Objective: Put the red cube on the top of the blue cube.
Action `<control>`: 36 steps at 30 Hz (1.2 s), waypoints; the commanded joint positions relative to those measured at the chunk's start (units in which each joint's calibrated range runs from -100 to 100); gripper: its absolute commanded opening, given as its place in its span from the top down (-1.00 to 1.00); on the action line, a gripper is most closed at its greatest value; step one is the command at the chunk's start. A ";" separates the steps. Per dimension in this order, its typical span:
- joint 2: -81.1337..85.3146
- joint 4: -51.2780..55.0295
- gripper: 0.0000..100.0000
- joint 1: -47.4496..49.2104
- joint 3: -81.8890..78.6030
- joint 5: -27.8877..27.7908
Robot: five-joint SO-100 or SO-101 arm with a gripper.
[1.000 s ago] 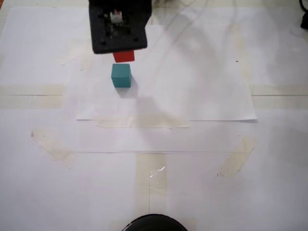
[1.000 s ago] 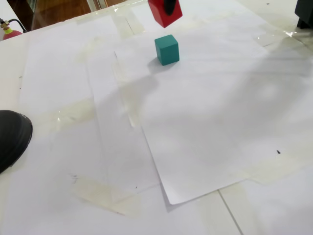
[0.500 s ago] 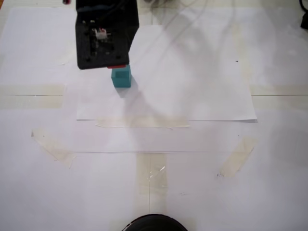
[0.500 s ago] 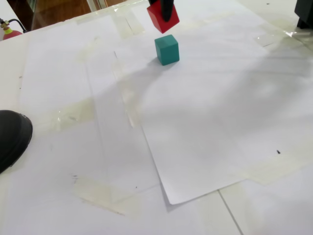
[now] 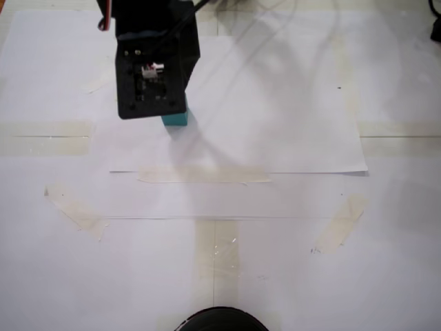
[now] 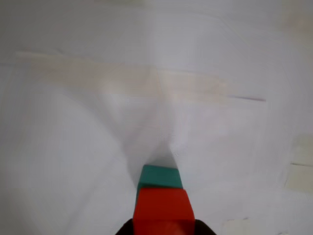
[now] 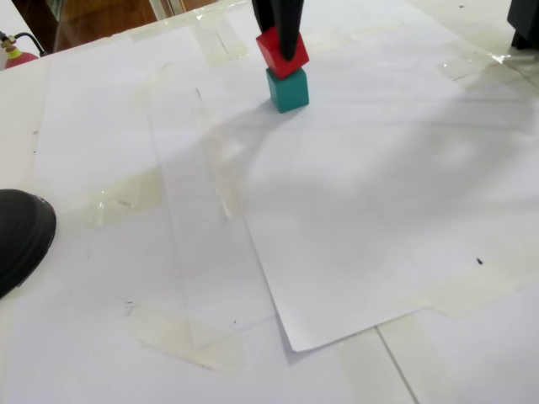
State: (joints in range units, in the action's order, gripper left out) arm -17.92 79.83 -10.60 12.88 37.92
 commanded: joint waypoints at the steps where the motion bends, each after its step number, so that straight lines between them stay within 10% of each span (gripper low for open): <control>1: 0.92 -2.90 0.80 0.83 -2.57 0.59; 36: 4.70 2.80 0.08 3.71 3.33 3.13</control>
State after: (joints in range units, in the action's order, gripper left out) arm -17.92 82.03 -7.16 11.97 40.81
